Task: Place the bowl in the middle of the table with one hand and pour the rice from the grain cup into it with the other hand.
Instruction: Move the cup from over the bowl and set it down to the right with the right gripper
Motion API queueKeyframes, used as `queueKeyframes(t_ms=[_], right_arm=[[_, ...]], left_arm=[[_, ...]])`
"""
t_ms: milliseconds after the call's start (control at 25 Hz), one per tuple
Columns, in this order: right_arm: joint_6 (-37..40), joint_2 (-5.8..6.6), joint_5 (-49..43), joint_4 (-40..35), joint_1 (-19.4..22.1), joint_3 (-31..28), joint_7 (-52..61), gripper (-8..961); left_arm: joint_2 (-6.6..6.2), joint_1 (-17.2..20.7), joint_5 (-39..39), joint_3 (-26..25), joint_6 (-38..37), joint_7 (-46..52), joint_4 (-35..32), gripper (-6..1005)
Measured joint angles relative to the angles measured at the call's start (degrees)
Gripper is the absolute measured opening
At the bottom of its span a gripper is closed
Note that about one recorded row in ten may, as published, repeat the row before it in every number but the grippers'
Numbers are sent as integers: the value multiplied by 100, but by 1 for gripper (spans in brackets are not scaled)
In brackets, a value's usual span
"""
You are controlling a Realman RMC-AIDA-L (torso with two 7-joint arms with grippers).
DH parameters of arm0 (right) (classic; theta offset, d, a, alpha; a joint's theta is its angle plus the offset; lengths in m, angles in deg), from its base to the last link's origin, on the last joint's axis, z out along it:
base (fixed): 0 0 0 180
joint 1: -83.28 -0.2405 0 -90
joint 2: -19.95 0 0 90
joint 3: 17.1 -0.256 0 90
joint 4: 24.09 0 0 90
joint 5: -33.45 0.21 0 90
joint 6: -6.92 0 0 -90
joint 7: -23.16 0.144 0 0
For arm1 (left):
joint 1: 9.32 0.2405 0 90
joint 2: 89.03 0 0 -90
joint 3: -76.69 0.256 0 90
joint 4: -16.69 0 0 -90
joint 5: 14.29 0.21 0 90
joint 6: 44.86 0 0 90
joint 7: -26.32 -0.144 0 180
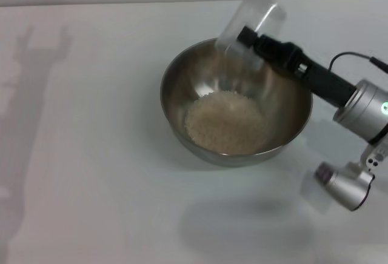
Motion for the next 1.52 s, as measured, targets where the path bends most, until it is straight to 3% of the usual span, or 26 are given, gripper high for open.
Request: queueKeyframes(t_ms=[920, 1200, 1520], right_arm=[[94, 0, 457, 95, 2, 215, 77, 11], [376, 11, 1043, 447, 30, -172, 1714, 10], [763, -13, 1811, 1621, 499, -900, 3577, 11]], left_arm=[[0, 38, 24, 9, -79, 80, 17, 796], [-1, 44, 22, 4, -79, 80, 17, 796], [-4, 2, 31, -1, -87, 79, 62, 796]])
